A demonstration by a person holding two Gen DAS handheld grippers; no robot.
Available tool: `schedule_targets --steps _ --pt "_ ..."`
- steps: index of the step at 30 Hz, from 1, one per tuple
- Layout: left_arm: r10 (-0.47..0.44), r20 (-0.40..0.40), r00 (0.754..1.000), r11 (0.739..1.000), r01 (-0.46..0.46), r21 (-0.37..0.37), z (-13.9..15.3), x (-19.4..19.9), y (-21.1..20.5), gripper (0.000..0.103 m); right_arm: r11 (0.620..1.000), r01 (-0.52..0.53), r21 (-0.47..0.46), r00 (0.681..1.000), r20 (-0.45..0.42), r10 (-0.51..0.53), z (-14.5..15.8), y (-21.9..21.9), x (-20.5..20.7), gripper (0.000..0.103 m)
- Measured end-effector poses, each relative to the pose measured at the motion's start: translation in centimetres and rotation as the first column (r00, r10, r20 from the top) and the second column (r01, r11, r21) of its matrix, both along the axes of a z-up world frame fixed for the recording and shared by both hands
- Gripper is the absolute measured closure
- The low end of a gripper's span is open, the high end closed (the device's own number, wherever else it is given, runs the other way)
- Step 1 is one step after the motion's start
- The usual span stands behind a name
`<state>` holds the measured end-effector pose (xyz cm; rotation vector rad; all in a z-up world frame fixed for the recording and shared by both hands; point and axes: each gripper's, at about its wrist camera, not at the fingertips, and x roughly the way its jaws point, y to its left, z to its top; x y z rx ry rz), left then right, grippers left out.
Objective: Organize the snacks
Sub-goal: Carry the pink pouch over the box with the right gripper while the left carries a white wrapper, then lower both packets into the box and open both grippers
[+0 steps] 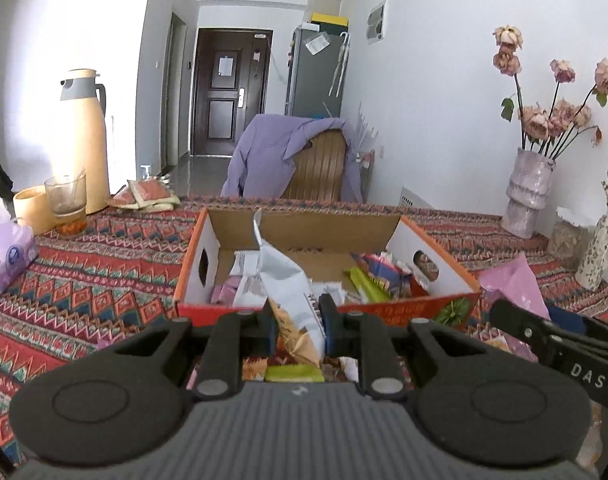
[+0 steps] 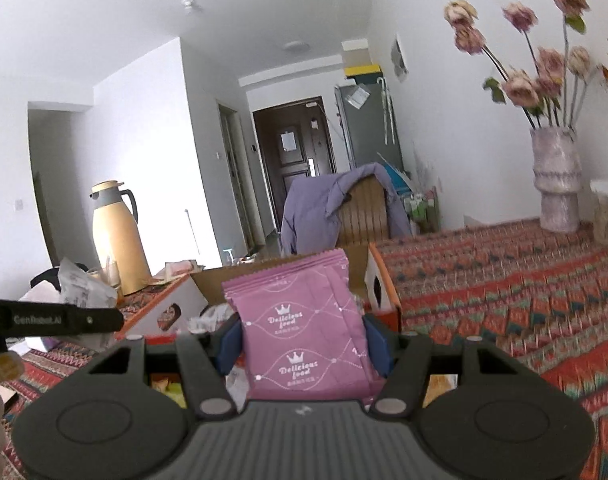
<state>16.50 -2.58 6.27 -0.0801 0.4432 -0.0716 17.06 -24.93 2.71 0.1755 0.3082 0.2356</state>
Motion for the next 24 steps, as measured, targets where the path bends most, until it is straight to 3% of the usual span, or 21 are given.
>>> schedule_targets --steps 11,24 --pt "-0.003 0.065 0.998 0.999 0.0 0.045 2.4 3.2 -1.2 0.083 0.998 0.016 -0.056 1.0 -0.014 -0.017 2.1 1.9 6.5 0.041" --pt "0.057 0.026 0.998 0.997 -0.058 0.059 1.5 10.6 -1.0 0.082 0.995 0.041 -0.096 0.995 -0.087 -0.049 1.3 4.5 14.5 0.041"
